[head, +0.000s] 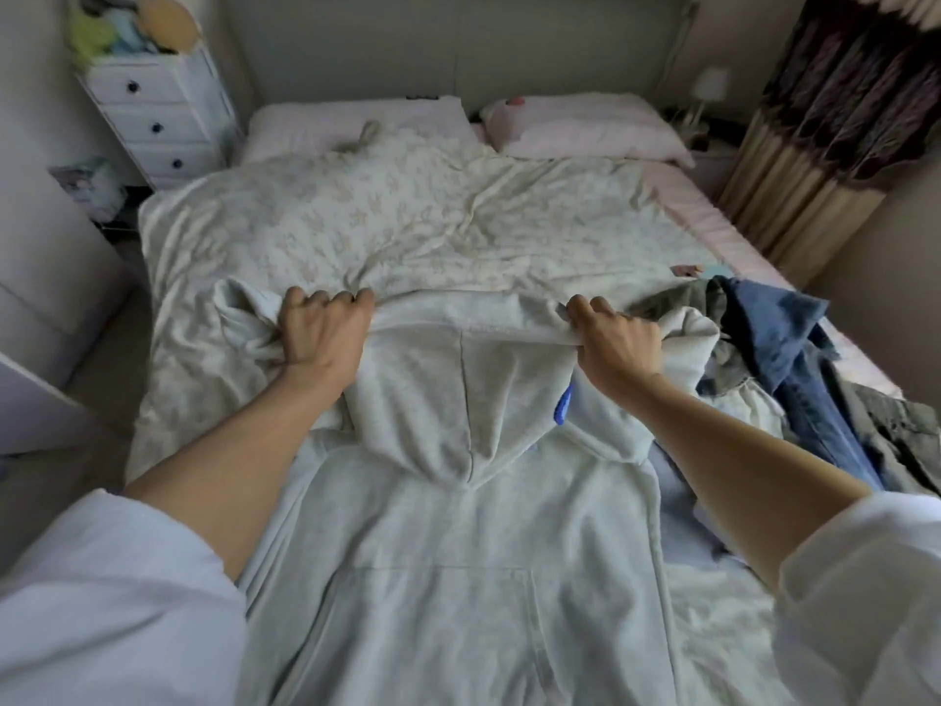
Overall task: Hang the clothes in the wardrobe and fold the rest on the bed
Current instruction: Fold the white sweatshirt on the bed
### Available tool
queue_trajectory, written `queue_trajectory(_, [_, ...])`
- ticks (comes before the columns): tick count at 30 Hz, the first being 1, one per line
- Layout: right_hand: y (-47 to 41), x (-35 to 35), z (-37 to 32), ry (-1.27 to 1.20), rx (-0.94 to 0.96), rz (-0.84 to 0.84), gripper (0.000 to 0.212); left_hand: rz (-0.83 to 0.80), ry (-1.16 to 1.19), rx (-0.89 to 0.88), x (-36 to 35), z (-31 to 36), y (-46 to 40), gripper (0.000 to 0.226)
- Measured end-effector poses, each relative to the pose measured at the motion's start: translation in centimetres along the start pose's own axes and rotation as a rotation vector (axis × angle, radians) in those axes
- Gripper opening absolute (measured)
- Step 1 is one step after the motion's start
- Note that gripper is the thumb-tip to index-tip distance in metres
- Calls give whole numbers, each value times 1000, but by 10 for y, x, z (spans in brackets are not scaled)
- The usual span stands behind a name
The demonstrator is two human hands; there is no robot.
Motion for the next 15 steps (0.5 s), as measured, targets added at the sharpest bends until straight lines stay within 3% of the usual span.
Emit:
queue_trajectory(3, [13, 0, -4, 9, 19, -2, 26, 27, 53, -26, 2, -3, 13, 29])
queue_trajectory(10, [133, -1, -21, -137, 54, -123, 32, 110, 110, -211, 8, 7, 136, 17])
queue_trajectory(15, [225, 20, -38, -137, 187, -26, 47, 216, 158, -297, 20, 10, 235, 15])
Point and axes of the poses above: each hand's wrist, its own y-axis away from the middle knuckle, its own x-axis out of the back of the hand, z = x × y, the point moved 7 cm from there along -y, towards the middle knuckle, and after that the axes turned 11 degrees about z, right-handed, at the moved point
